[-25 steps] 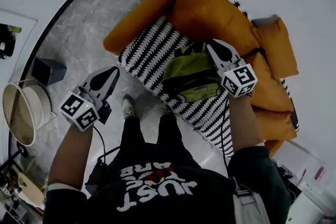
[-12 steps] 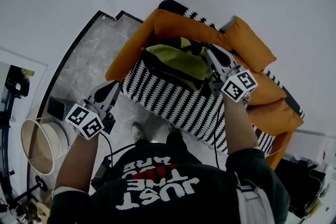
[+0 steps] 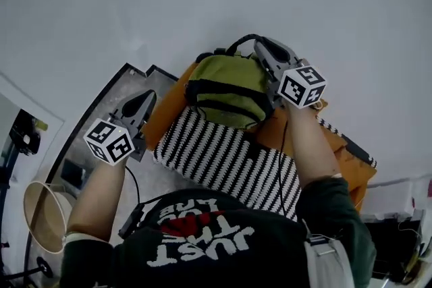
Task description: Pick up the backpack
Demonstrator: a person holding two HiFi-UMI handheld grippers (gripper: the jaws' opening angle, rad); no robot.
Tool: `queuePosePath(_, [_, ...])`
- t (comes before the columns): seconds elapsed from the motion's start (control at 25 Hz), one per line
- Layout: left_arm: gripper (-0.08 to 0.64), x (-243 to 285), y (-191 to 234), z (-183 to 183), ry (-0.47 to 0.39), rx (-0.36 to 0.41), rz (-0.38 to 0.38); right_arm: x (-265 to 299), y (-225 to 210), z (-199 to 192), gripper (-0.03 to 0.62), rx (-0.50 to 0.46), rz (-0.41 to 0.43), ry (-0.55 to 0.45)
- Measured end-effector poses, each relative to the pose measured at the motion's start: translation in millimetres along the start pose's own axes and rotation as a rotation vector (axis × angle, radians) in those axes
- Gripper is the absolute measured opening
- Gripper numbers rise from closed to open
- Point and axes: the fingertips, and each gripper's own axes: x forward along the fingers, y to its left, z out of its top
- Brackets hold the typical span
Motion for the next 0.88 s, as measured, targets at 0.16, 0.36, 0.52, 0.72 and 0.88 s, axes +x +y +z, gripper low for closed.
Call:
queuePosePath(0.16, [0.001, 3.3, 0.1, 49.1, -0.049, 0.016, -0.009, -6.9, -2.6, 49.4, 0.066, -0.045, -0.029, -0.008])
queuePosePath(0.36, [0.000, 30.7, -7.6, 115.3, -0.091, 0.064, -0.042, -15.8, -29.8, 117.6, 0.066, -0.029, -0.063, -0.045])
queuePosePath(0.52, [0.002, 13.0, -23.0, 161.5, -0.158, 0.123, -0.067, -35.0, -13.1, 177.8, 0.066, -0.056, -0.086, -0.115])
queuePosePath(0.72, [0.000, 2.1, -29.4, 163.3, -0.143, 0.128, -0.049, -37.0, -8.7, 187.9, 0.066, -0.062, -0.084, -0.126])
queuePosePath(0.88, [0.001, -3.4, -30.7, 162.9, -0.089, 0.095, 0.017, -23.4, -21.3, 175.0, 0.066, -0.012, -0.066, -0.087])
